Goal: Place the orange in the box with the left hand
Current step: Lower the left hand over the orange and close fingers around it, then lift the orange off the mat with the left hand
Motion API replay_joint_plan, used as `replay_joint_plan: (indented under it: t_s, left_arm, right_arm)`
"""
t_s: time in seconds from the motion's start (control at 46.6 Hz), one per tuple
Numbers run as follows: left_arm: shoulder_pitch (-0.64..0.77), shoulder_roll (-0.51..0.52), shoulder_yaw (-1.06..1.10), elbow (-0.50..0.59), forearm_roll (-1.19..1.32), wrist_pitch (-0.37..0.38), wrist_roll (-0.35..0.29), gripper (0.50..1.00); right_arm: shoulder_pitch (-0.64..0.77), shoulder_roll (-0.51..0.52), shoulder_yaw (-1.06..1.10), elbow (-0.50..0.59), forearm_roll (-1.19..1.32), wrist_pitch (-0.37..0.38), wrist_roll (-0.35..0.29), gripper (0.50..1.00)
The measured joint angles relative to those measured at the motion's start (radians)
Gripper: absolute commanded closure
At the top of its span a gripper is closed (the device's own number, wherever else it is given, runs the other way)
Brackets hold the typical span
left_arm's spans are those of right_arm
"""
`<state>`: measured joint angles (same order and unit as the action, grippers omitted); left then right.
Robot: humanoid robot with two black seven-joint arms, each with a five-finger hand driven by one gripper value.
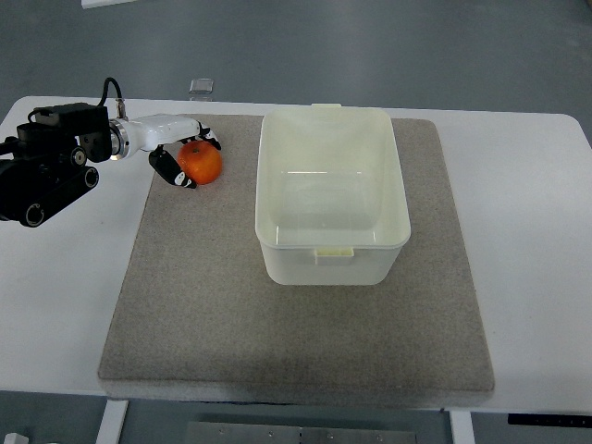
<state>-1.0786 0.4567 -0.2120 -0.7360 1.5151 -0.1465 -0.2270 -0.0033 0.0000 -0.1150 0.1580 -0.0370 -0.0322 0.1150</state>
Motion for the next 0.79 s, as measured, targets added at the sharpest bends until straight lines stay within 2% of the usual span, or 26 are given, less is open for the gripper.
replay_joint_plan:
  t_s: [0.215, 0.387, 0.472, 0.58, 0.644, 0.794]
  left_arm:
    - [-0.049, 0.024, -0.001, -0.028, -0.015, -0.014, -0.001, 1.0]
    - [-0.143, 0.135, -0.018, -0.128, -0.035, -0.026, -0.004, 1.0]
    - [-0.201, 0.178, -0.018, -0.188, -0.102, -0.081, -0.007, 1.0]
    - [-0.278, 0.223, -0.018, -0.261, -0.203, -0.225, -0.009, 1.0]
    - [-0.308, 0.236, -0.018, -0.305, -0.223, -0.287, -0.012, 1.0]
    - [-0.318, 0.234, -0.018, -0.405, -0.223, -0.305, -0.014, 1.0]
  right_arm:
    - [0.0, 0.0, 0.0, 0.0, 0.0, 0.0, 0.0, 0.568]
    - [0.0, 0.0, 0.0, 0.0, 0.0, 0.0, 0.0, 0.568]
    - [0.0, 0.0, 0.0, 0.0, 0.0, 0.0, 0.0, 0.568]
    - [0.0, 0.0, 0.0, 0.0, 0.0, 0.0, 0.0, 0.568]
    - [0.0, 0.0, 0.0, 0.0, 0.0, 0.0, 0.0, 0.568]
    - [0.0, 0.0, 0.0, 0.0, 0.0, 0.0, 0.0, 0.568]
